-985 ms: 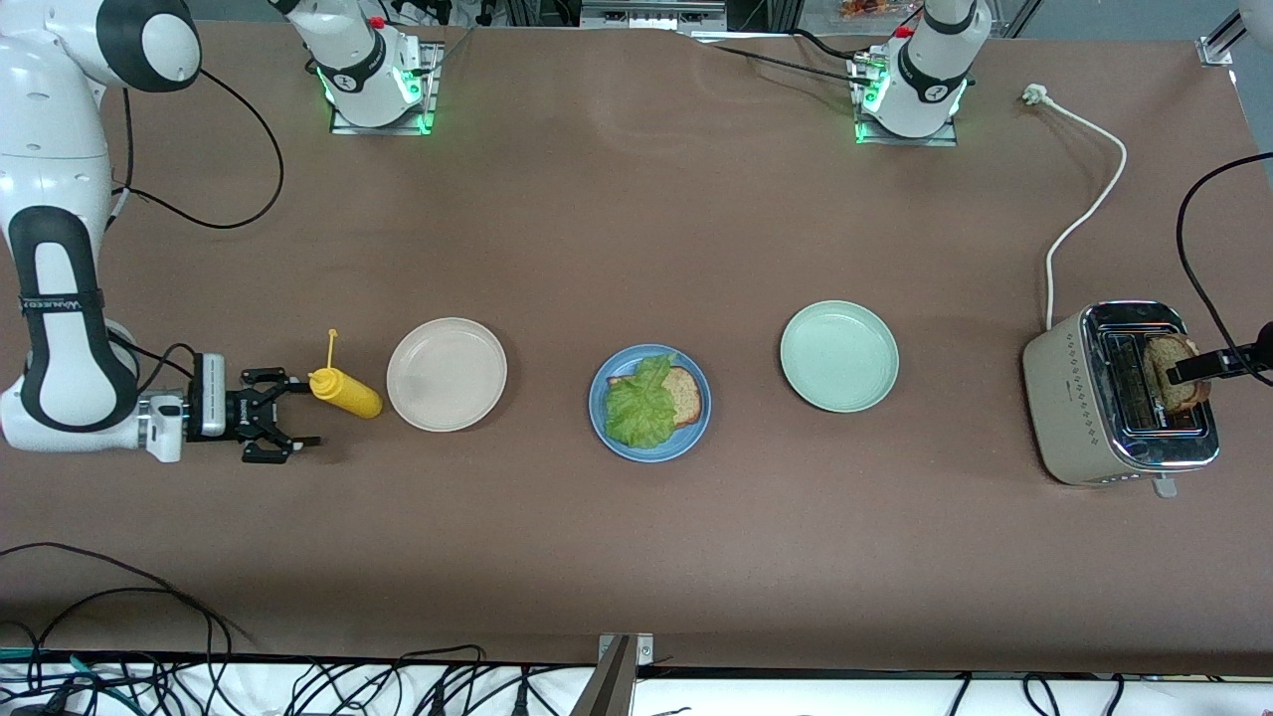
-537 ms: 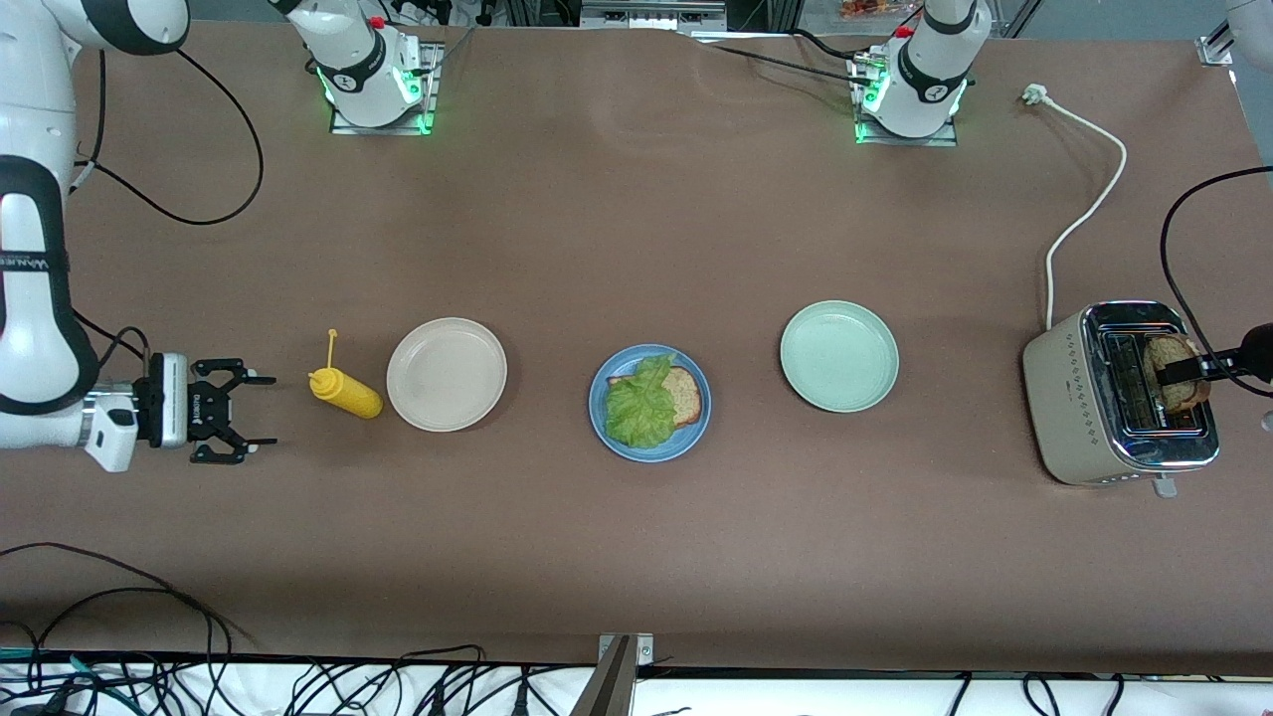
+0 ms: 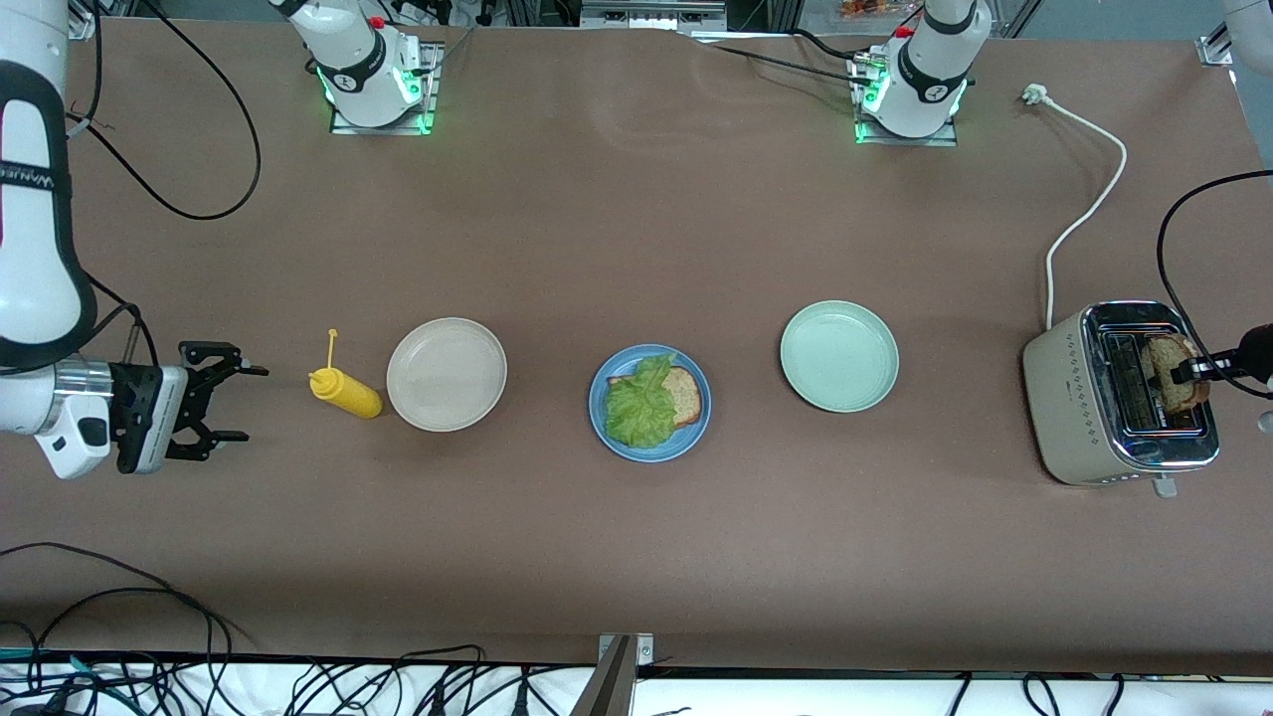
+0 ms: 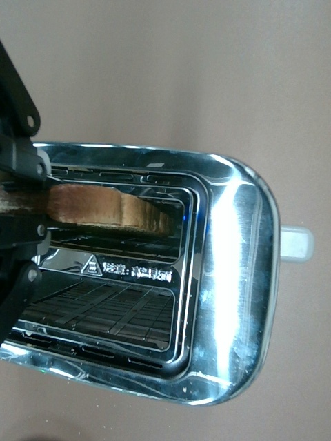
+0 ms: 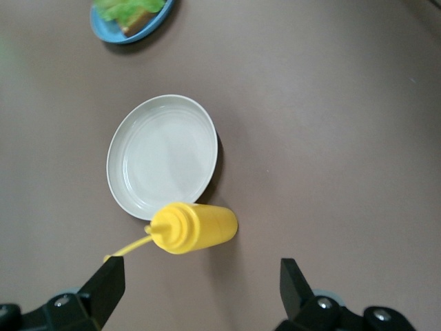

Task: Make sandwich in blue plate with both arms
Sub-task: 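Open the right gripper and withdraw while the left gripper grasps the toast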

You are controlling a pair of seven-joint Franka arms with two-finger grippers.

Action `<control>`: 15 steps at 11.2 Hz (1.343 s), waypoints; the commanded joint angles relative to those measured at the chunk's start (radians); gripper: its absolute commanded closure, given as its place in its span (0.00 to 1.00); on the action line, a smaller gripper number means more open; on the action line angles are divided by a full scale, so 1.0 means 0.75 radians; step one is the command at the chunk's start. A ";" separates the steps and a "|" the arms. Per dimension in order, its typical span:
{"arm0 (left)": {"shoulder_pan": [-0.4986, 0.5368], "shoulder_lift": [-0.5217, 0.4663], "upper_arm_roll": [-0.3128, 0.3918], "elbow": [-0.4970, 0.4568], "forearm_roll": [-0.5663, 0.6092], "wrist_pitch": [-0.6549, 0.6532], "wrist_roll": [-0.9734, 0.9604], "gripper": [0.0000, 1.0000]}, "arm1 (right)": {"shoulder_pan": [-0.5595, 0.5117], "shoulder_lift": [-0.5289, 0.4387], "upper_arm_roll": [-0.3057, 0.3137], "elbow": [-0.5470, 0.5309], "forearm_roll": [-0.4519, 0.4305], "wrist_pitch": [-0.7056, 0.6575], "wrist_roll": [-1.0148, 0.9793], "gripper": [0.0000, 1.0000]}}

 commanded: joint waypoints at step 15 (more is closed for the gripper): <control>-0.049 -0.239 -0.207 0.262 0.083 -0.333 -0.004 1.00 | 0.682 -0.522 -0.520 -0.132 -0.308 -0.239 1.597 0.00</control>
